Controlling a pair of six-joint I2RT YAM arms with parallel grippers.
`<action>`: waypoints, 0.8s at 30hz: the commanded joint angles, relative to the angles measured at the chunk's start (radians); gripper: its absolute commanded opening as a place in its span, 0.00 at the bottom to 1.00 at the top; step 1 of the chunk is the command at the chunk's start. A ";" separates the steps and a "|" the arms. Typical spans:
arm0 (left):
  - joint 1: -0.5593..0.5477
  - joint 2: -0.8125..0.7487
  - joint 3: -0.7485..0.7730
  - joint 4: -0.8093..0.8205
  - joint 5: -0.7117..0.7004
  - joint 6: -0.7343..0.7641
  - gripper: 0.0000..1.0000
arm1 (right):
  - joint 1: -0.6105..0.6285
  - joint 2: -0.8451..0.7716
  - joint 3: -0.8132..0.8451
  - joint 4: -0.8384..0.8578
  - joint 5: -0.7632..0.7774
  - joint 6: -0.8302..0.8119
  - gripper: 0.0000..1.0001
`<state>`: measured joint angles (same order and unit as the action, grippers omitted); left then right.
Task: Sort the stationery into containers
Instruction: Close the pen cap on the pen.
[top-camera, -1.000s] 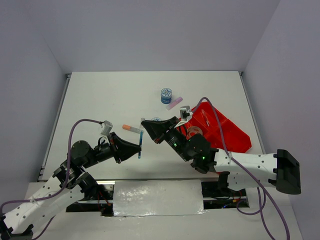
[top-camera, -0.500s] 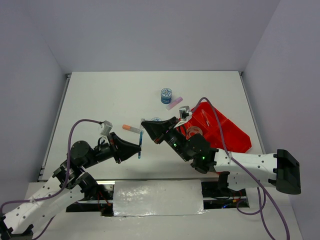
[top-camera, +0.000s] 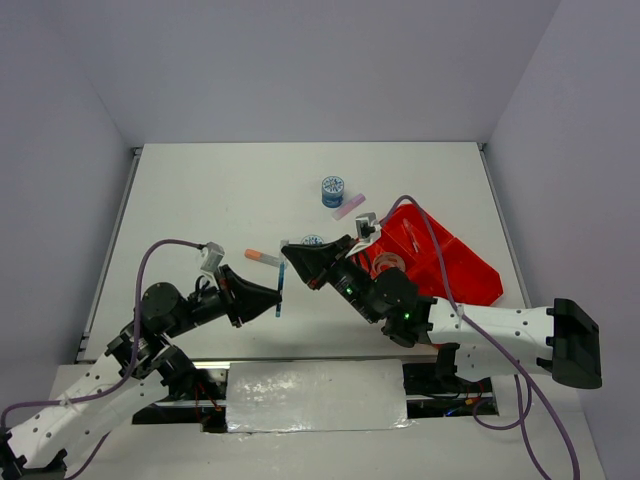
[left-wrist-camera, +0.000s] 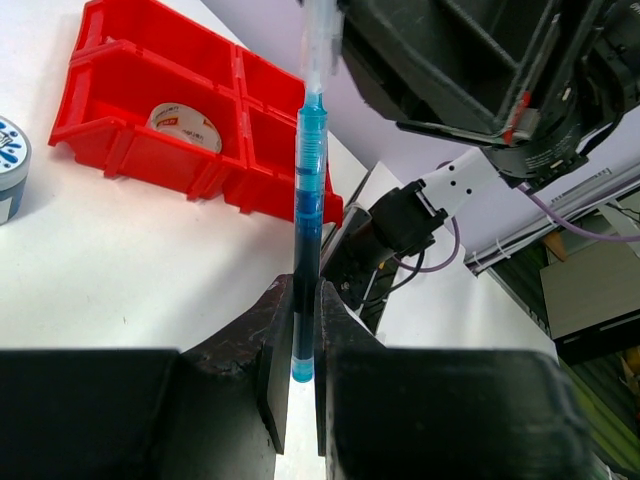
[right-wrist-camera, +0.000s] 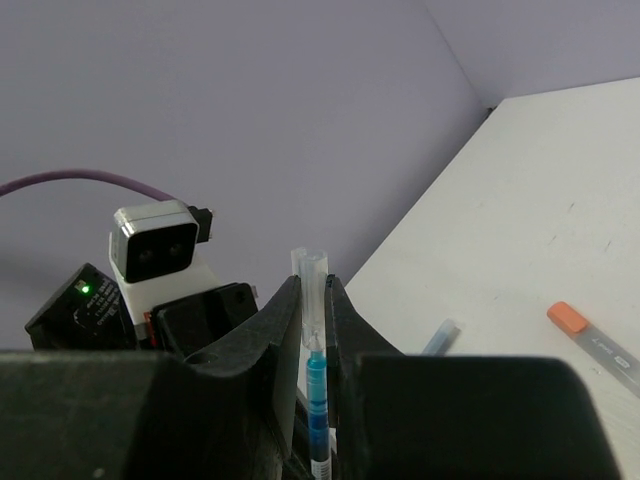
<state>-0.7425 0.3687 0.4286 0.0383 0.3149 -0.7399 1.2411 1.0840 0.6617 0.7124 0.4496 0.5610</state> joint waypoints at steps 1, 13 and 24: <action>-0.005 -0.008 -0.007 0.058 -0.010 -0.001 0.00 | 0.009 -0.003 -0.004 0.019 -0.012 0.013 0.00; -0.004 -0.024 -0.010 0.063 -0.011 0.013 0.00 | 0.009 -0.010 -0.019 0.006 -0.039 0.051 0.00; -0.003 -0.036 -0.007 0.071 -0.004 0.020 0.00 | 0.008 -0.003 -0.017 -0.027 -0.049 0.056 0.00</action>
<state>-0.7425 0.3496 0.4187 0.0372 0.3111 -0.7361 1.2411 1.0843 0.6453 0.7017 0.4103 0.6128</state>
